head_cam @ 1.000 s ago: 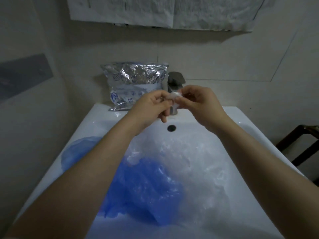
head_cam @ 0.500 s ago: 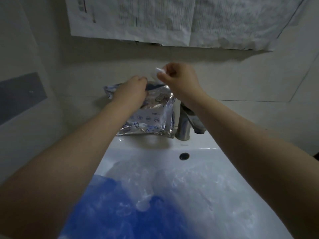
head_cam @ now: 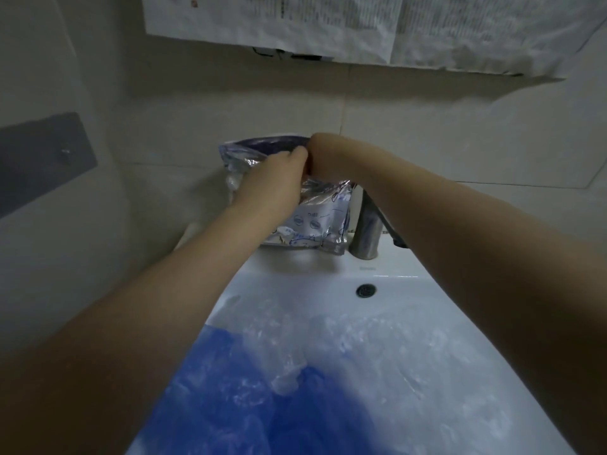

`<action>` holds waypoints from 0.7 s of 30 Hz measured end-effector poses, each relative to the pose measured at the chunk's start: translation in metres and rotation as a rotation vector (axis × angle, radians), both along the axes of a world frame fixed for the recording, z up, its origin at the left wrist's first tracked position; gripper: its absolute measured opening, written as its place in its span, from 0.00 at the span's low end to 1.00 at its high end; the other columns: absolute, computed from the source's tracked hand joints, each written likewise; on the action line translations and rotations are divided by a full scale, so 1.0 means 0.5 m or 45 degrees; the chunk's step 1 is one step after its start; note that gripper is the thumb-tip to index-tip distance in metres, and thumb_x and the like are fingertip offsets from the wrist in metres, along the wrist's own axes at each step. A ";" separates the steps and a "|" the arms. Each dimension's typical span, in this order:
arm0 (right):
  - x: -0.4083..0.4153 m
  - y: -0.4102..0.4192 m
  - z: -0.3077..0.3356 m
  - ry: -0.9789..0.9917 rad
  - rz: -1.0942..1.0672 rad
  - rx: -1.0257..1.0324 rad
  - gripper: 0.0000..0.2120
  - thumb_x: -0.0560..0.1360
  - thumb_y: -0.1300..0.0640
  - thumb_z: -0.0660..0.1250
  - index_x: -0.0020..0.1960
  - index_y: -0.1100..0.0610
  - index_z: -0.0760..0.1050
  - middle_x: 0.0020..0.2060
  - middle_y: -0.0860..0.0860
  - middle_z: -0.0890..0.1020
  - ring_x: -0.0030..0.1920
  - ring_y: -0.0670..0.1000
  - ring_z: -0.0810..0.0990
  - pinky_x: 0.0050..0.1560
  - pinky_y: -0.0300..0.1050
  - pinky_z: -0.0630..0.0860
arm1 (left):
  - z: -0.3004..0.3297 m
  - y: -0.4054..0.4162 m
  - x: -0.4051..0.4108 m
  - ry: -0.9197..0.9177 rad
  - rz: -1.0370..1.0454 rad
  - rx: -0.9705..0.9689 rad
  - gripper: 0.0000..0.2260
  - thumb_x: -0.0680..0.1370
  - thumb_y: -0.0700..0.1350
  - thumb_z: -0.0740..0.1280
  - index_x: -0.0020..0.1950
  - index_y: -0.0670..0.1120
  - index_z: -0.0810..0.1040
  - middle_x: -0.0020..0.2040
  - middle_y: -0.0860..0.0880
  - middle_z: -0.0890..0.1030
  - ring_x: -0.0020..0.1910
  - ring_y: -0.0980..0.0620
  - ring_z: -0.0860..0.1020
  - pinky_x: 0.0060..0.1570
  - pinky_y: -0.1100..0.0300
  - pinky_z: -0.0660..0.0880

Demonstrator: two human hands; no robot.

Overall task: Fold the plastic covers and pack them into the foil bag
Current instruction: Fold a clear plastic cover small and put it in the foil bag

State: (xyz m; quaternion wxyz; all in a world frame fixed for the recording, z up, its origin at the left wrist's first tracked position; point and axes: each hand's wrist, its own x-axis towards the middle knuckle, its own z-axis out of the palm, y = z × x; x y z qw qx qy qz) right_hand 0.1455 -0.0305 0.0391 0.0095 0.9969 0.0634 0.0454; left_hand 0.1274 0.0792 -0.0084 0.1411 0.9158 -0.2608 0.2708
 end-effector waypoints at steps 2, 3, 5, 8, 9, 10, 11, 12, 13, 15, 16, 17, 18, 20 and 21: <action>-0.002 0.000 -0.002 0.033 0.046 -0.031 0.15 0.81 0.59 0.54 0.60 0.65 0.73 0.52 0.59 0.77 0.47 0.56 0.72 0.50 0.44 0.67 | -0.004 0.000 0.002 0.015 -0.009 -0.059 0.07 0.79 0.35 0.57 0.56 0.38 0.70 0.54 0.38 0.76 0.49 0.39 0.76 0.38 0.52 0.63; -0.008 -0.002 0.003 -0.018 0.081 0.002 0.14 0.80 0.60 0.55 0.58 0.65 0.75 0.51 0.60 0.78 0.45 0.54 0.72 0.46 0.43 0.66 | -0.004 0.000 0.003 0.025 -0.003 -0.105 0.08 0.79 0.35 0.57 0.57 0.38 0.70 0.54 0.38 0.77 0.49 0.39 0.76 0.38 0.52 0.64; -0.027 -0.011 0.008 -0.292 0.236 0.119 0.12 0.79 0.61 0.57 0.54 0.64 0.77 0.50 0.59 0.80 0.45 0.53 0.74 0.43 0.40 0.63 | 0.001 0.001 0.005 0.057 0.015 -0.236 0.07 0.79 0.35 0.57 0.56 0.38 0.70 0.54 0.38 0.76 0.49 0.39 0.76 0.39 0.53 0.64; -0.085 -0.027 -0.007 -0.669 0.431 0.288 0.10 0.77 0.62 0.59 0.52 0.62 0.78 0.47 0.57 0.79 0.43 0.51 0.73 0.41 0.40 0.63 | 0.008 -0.001 0.008 0.095 0.052 -0.416 0.07 0.79 0.36 0.58 0.54 0.39 0.72 0.57 0.39 0.73 0.49 0.43 0.73 0.42 0.57 0.62; -0.111 -0.031 -0.017 -0.698 0.441 0.337 0.10 0.77 0.62 0.59 0.51 0.62 0.78 0.45 0.56 0.79 0.41 0.50 0.71 0.40 0.39 0.63 | 0.008 0.000 0.010 0.100 0.069 -0.460 0.08 0.78 0.35 0.59 0.55 0.40 0.72 0.59 0.40 0.71 0.50 0.44 0.72 0.43 0.58 0.62; -0.145 -0.039 -0.030 -0.681 0.454 0.348 0.09 0.77 0.63 0.60 0.50 0.62 0.79 0.43 0.54 0.79 0.39 0.49 0.71 0.38 0.37 0.62 | 0.002 -0.004 0.003 0.109 0.080 -0.506 0.11 0.77 0.33 0.59 0.58 0.41 0.72 0.62 0.41 0.69 0.52 0.44 0.72 0.46 0.58 0.65; -0.175 -0.045 -0.042 -0.613 0.469 0.326 0.08 0.76 0.64 0.61 0.49 0.63 0.79 0.40 0.53 0.79 0.37 0.49 0.71 0.36 0.35 0.62 | -0.002 -0.004 0.000 0.110 0.089 -0.546 0.16 0.76 0.32 0.59 0.63 0.41 0.71 0.66 0.41 0.66 0.57 0.43 0.72 0.51 0.57 0.66; -0.205 -0.054 -0.058 -0.499 0.498 0.279 0.08 0.76 0.64 0.62 0.48 0.63 0.79 0.39 0.53 0.80 0.36 0.49 0.72 0.36 0.34 0.62 | -0.011 -0.007 -0.008 0.113 0.093 -0.577 0.21 0.75 0.31 0.59 0.68 0.41 0.68 0.70 0.41 0.62 0.61 0.43 0.70 0.56 0.58 0.65; -0.233 -0.062 -0.076 -0.339 0.527 0.218 0.08 0.76 0.63 0.62 0.48 0.62 0.80 0.40 0.53 0.81 0.36 0.49 0.73 0.36 0.34 0.62 | -0.024 -0.009 -0.021 0.114 0.091 -0.592 0.24 0.75 0.30 0.58 0.71 0.42 0.64 0.73 0.41 0.58 0.64 0.43 0.69 0.59 0.57 0.65; -0.287 -0.080 -0.120 -0.003 0.545 0.070 0.08 0.77 0.61 0.61 0.50 0.61 0.79 0.44 0.54 0.81 0.39 0.48 0.73 0.37 0.35 0.64 | -0.051 -0.013 -0.053 0.106 0.061 -0.594 0.28 0.74 0.30 0.59 0.74 0.44 0.60 0.77 0.44 0.51 0.63 0.42 0.71 0.57 0.52 0.70; -0.301 -0.085 -0.143 0.109 0.537 -0.018 0.09 0.78 0.60 0.60 0.51 0.59 0.78 0.46 0.54 0.81 0.42 0.49 0.73 0.40 0.36 0.66 | -0.060 -0.010 -0.065 0.096 0.050 -0.589 0.29 0.74 0.30 0.59 0.74 0.45 0.60 0.77 0.45 0.48 0.60 0.41 0.74 0.54 0.50 0.73; -0.320 -0.093 -0.168 0.178 0.504 -0.098 0.09 0.78 0.59 0.60 0.53 0.58 0.78 0.48 0.54 0.80 0.45 0.51 0.75 0.45 0.39 0.69 | -0.068 -0.010 -0.079 0.100 0.035 -0.581 0.29 0.74 0.31 0.60 0.74 0.46 0.60 0.77 0.46 0.46 0.56 0.42 0.75 0.51 0.49 0.74; -0.332 -0.101 -0.193 0.219 0.442 -0.116 0.09 0.78 0.58 0.60 0.55 0.57 0.77 0.50 0.53 0.79 0.50 0.53 0.75 0.49 0.42 0.70 | -0.074 -0.008 -0.088 0.115 0.023 -0.574 0.29 0.74 0.32 0.61 0.74 0.46 0.60 0.77 0.46 0.46 0.56 0.42 0.75 0.50 0.50 0.75; -0.348 -0.132 -0.244 0.301 0.213 -0.099 0.15 0.77 0.55 0.63 0.62 0.55 0.73 0.58 0.54 0.75 0.58 0.55 0.74 0.55 0.46 0.70 | -0.078 -0.011 -0.109 0.168 -0.027 -0.573 0.25 0.75 0.33 0.61 0.71 0.45 0.65 0.76 0.46 0.51 0.57 0.43 0.75 0.52 0.52 0.74; -0.350 -0.149 -0.269 0.346 0.082 -0.150 0.20 0.76 0.52 0.65 0.66 0.55 0.69 0.62 0.55 0.72 0.61 0.56 0.72 0.59 0.49 0.69 | -0.078 -0.013 -0.117 0.192 -0.058 -0.583 0.21 0.75 0.33 0.61 0.68 0.43 0.69 0.75 0.45 0.57 0.55 0.43 0.75 0.53 0.55 0.73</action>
